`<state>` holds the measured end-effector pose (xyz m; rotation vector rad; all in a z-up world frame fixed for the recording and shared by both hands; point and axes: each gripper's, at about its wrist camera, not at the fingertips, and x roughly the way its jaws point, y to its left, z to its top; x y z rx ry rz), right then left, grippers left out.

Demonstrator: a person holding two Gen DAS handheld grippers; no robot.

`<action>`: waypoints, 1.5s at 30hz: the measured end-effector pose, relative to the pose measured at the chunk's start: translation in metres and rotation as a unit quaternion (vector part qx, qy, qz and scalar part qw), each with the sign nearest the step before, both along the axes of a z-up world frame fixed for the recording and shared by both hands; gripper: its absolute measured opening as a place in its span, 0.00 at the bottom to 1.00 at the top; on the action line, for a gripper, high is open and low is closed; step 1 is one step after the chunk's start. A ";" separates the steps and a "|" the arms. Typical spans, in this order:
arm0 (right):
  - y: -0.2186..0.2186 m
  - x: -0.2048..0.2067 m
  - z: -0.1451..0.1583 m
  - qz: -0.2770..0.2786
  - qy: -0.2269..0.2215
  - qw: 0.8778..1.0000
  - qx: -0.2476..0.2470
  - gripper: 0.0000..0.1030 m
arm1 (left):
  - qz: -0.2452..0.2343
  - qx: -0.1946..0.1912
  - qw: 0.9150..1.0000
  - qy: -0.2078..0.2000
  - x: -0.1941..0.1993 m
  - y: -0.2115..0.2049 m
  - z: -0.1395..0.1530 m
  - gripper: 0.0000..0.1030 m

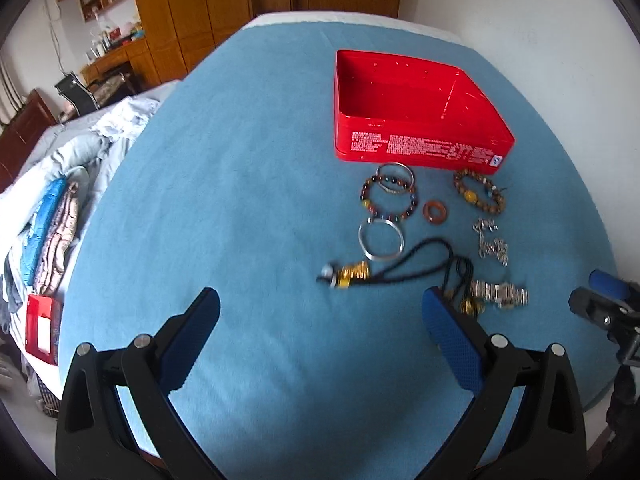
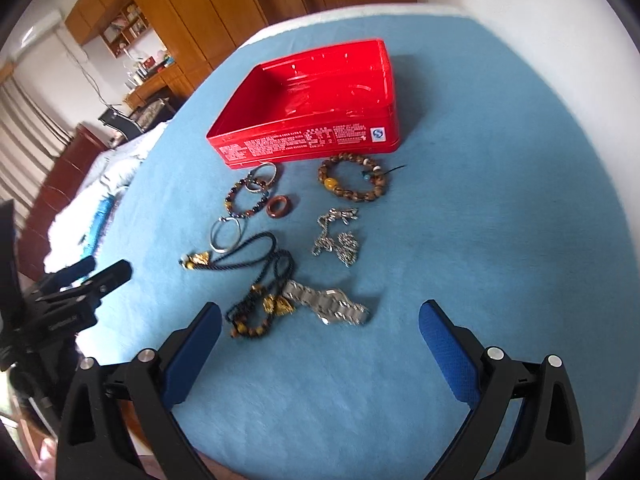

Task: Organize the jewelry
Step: 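Reach left gripper to the silver bangle while right gripper approaches the silver chain necklace, then grasp the silver bangle with left gripper while right gripper grasps the silver chain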

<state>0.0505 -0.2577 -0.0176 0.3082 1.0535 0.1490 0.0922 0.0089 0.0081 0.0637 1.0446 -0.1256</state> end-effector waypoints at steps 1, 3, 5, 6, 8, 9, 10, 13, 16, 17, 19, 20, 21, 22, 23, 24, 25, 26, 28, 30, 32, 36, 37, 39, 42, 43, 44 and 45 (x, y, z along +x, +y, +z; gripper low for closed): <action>-0.002 0.007 -0.001 0.002 0.002 1.000 0.009 0.96 | 0.001 -0.012 1.000 0.008 0.010 0.000 -0.001 0.97; -0.005 0.018 -0.004 0.002 0.007 1.000 0.012 0.94 | 0.006 -0.016 1.000 0.019 0.025 -0.001 -0.004 0.97; -0.006 0.028 -0.008 0.003 0.015 1.000 0.023 0.90 | 0.005 -0.013 1.000 0.025 0.036 -0.005 -0.009 0.96; -0.006 0.033 -0.011 0.004 0.021 0.999 0.027 0.86 | 0.004 -0.011 0.999 0.031 0.042 -0.007 -0.013 0.95; -0.005 0.042 -0.018 0.008 0.037 0.999 0.026 0.81 | -0.003 -0.016 0.999 0.050 0.050 -0.012 -0.022 0.90; -0.005 0.046 -0.021 0.010 0.042 0.999 0.023 0.78 | -0.007 -0.019 0.998 0.059 0.053 -0.014 -0.026 0.85; -0.004 0.049 -0.024 0.012 0.047 0.999 0.022 0.77 | -0.015 -0.021 0.997 0.071 0.056 -0.018 -0.032 0.80; -0.004 0.061 -0.034 0.014 0.061 0.998 0.028 0.73 | -0.025 -0.021 0.995 0.091 0.064 -0.027 -0.045 0.78; -0.003 0.069 -0.039 0.016 0.067 0.997 0.028 0.71 | -0.029 -0.018 0.994 0.107 0.072 -0.034 -0.056 0.78; -0.004 0.073 -0.041 0.015 0.069 0.997 0.027 0.71 | -0.030 -0.018 0.993 0.113 0.075 -0.036 -0.060 0.78; -0.005 0.079 -0.044 0.013 0.073 0.997 0.025 0.71 | -0.030 -0.017 0.992 0.123 0.080 -0.040 -0.068 0.78; -0.006 0.081 -0.045 0.013 0.075 0.997 0.026 0.71 | -0.032 -0.016 0.991 0.127 0.083 -0.043 -0.071 0.78; -0.006 0.084 -0.047 0.013 0.078 0.997 0.026 0.70 | -0.033 -0.016 0.991 0.132 0.084 -0.046 -0.074 0.79; -0.006 0.087 -0.049 0.013 0.080 0.996 0.026 0.70 | -0.035 -0.014 0.990 0.135 0.086 -0.048 -0.077 0.79; -0.006 0.089 -0.051 0.013 0.082 0.996 0.026 0.70 | -0.037 -0.011 0.990 0.138 0.088 -0.051 -0.080 0.79; -0.006 0.091 -0.053 0.014 0.084 0.996 0.027 0.70 | -0.038 -0.009 0.989 0.141 0.089 -0.053 -0.082 0.79; -0.006 0.093 -0.055 0.015 0.086 0.996 0.028 0.70 | -0.039 -0.006 0.988 0.147 0.092 -0.055 -0.086 0.79; -0.006 0.094 -0.057 0.016 0.088 0.996 0.028 0.69 | -0.040 -0.005 0.988 0.151 0.093 -0.057 -0.090 0.79; -0.006 0.096 -0.059 0.019 0.090 0.995 0.028 0.69 | -0.041 0.001 0.987 0.154 0.095 -0.061 -0.094 0.78; -0.005 0.098 -0.060 0.019 0.089 0.995 0.027 0.69 | -0.042 0.006 0.987 0.154 0.097 -0.063 -0.097 0.78; -0.005 0.100 -0.062 0.022 0.089 0.995 0.026 0.69 | -0.042 0.007 0.987 0.155 0.100 -0.065 -0.099 0.77; -0.003 0.104 -0.065 0.027 0.093 0.995 0.026 0.69 | -0.039 0.002 0.986 0.159 0.106 -0.065 -0.100 0.76; -0.002 0.105 -0.066 0.028 0.094 0.995 0.026 0.69 | -0.038 0.006 0.987 0.156 0.107 -0.066 -0.100 0.72; 0.000 0.106 -0.068 0.030 0.096 0.995 0.025 0.69 | -0.039 0.021 0.988 0.147 0.105 -0.068 -0.100 0.66; 0.000 0.109 -0.071 0.031 0.099 0.994 0.025 0.69 | -0.041 0.029 0.989 0.141 0.105 -0.064 -0.096 0.53; 0.000 0.109 -0.071 0.029 0.100 0.994 0.026 0.69 | -0.041 0.029 0.989 0.140 0.104 -0.063 -0.094 0.45; 0.001 0.111 -0.072 0.028 0.100 0.994 0.027 0.69 | -0.041 0.027 0.989 0.140 0.101 -0.059 -0.091 0.45; 0.001 0.113 -0.072 0.026 0.101 0.994 0.027 0.69 | -0.040 0.022 0.989 0.143 0.100 -0.057 -0.091 0.45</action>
